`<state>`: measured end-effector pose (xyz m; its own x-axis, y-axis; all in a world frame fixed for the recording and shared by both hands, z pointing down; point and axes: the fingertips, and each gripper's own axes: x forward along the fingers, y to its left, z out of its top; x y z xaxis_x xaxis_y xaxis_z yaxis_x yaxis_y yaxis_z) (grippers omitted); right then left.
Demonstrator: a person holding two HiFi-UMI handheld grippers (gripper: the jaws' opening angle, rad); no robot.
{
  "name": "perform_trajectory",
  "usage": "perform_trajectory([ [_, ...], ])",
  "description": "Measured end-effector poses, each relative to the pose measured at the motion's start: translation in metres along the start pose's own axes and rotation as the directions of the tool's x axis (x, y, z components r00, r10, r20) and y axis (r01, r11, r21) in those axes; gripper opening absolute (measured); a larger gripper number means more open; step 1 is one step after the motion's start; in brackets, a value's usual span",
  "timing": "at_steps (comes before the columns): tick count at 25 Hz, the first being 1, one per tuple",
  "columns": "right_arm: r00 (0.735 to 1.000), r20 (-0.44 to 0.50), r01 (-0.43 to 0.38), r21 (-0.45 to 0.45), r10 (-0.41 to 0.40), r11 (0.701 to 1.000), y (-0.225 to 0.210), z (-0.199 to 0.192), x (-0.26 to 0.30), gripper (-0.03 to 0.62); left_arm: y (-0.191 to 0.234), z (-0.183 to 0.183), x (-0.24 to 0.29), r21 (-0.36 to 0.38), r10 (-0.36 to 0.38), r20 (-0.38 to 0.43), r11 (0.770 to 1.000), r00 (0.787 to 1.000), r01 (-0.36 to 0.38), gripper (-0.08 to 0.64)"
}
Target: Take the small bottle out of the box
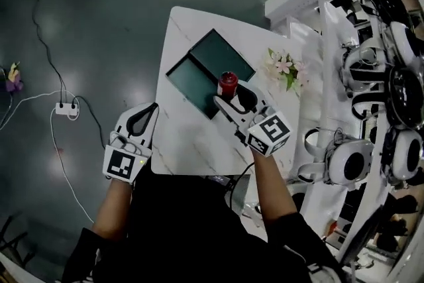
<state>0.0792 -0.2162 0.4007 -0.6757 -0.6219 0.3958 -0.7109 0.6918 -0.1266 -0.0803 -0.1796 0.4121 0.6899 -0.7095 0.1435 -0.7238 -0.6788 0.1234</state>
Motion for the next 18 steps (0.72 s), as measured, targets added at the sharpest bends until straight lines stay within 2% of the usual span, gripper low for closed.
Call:
perform_trajectory([
  [1, 0.997, 0.081, 0.008, -0.002, -0.008, 1.0, 0.007, 0.015, -0.02, 0.238, -0.008, 0.012, -0.006, 0.024, 0.008, 0.009, 1.0, 1.0, -0.008, 0.015],
  [3, 0.972, 0.234, 0.033, -0.019, -0.028, 0.999, 0.022, 0.042, -0.06, 0.238, -0.023, 0.036, -0.02, 0.055, 0.031, 0.028, 0.998, 0.999, -0.032, 0.015],
  [6, 0.91, 0.41, 0.089, -0.043, -0.063, 0.995, 0.052, 0.067, -0.123, 0.238, -0.052, 0.068, -0.048, 0.079, 0.058, 0.062, 0.995, 0.996, -0.062, 0.015],
  [9, 0.841, 0.531, 0.148, -0.041, -0.104, 0.988, 0.078, 0.076, -0.184, 0.238, -0.082, 0.092, -0.077, 0.097, 0.069, 0.097, 0.992, 0.993, -0.078, 0.015],
  [11, 0.802, 0.582, 0.183, -0.026, -0.134, 0.983, 0.092, 0.071, -0.219, 0.238, -0.1, 0.103, -0.097, 0.11, 0.073, 0.117, 0.99, 0.99, -0.086, 0.015],
  [14, 0.762, 0.619, 0.228, 0.022, -0.192, 0.973, 0.101, 0.053, -0.265, 0.238, -0.126, 0.112, -0.116, 0.127, 0.044, 0.143, 0.99, 0.989, -0.063, 0.015],
  [16, 0.746, 0.624, 0.255, 0.057, -0.234, 0.965, 0.106, 0.039, -0.288, 0.238, -0.139, 0.117, -0.124, 0.133, 0.02, 0.154, 0.99, 0.988, -0.041, 0.015],
  [18, 0.741, 0.616, 0.273, 0.086, -0.266, 0.958, 0.113, 0.023, -0.302, 0.238, -0.149, 0.12, -0.134, 0.141, 0.009, 0.156, 0.989, 0.988, -0.032, 0.015],
])
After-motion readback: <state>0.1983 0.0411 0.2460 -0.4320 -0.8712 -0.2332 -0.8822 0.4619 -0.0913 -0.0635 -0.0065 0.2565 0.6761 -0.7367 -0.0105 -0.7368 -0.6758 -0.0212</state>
